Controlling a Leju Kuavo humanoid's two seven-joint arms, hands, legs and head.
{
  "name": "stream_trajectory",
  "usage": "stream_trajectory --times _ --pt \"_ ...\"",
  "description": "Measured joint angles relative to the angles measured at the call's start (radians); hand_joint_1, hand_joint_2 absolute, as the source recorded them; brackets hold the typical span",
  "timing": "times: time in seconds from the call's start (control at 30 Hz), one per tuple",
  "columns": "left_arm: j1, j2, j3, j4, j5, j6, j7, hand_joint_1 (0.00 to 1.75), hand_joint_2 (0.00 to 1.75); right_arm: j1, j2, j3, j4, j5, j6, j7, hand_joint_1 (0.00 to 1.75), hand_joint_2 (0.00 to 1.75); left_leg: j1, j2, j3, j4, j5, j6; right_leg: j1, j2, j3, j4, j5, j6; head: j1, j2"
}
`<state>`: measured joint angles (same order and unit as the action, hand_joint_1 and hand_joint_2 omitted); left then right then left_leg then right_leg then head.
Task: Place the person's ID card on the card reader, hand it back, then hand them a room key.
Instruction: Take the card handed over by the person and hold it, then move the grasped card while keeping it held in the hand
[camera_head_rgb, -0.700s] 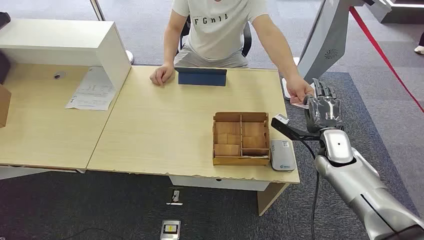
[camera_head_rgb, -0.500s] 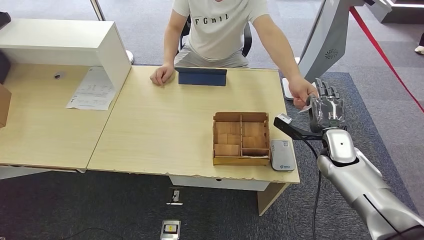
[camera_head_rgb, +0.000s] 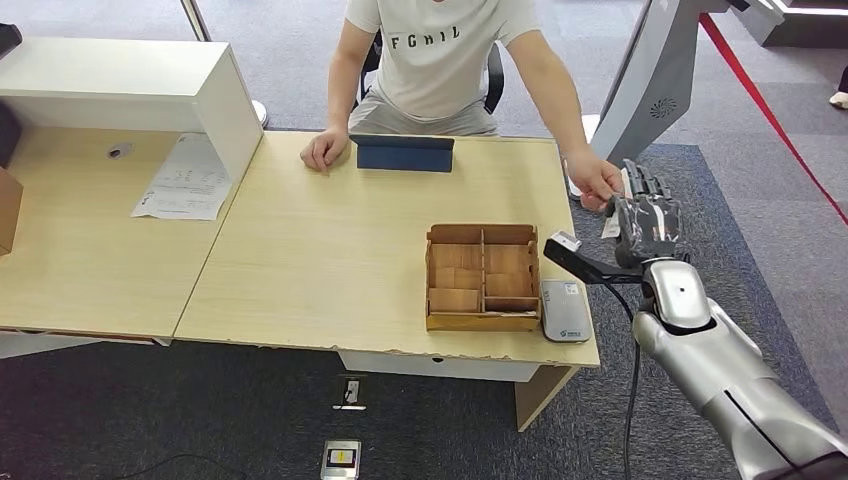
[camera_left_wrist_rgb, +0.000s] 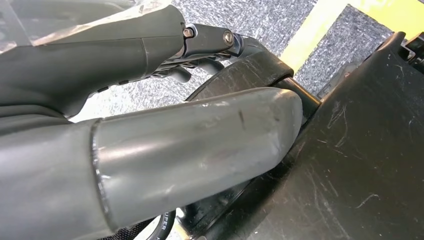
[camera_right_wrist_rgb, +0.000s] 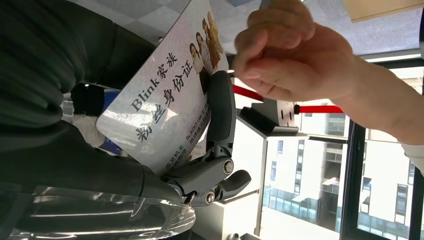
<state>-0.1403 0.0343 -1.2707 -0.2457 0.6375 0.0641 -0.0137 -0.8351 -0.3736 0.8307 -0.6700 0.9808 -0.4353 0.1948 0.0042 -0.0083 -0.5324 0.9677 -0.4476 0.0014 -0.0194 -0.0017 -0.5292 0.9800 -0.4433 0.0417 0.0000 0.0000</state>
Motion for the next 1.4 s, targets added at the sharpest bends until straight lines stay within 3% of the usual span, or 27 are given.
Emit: stream_trajectory --times 1.4 --pt "0.000 -0.010 0.000 -0.006 -0.003 0.019 0.009 0.00 0.00 0.162 0.026 0.013 0.063 -0.103 -0.037 -0.053 1.75 1.75 0.000 0.000 0.000 0.000 0.000 0.000 0.000 0.000 0.000 0.000 0.000 0.000 0.000 0.000"
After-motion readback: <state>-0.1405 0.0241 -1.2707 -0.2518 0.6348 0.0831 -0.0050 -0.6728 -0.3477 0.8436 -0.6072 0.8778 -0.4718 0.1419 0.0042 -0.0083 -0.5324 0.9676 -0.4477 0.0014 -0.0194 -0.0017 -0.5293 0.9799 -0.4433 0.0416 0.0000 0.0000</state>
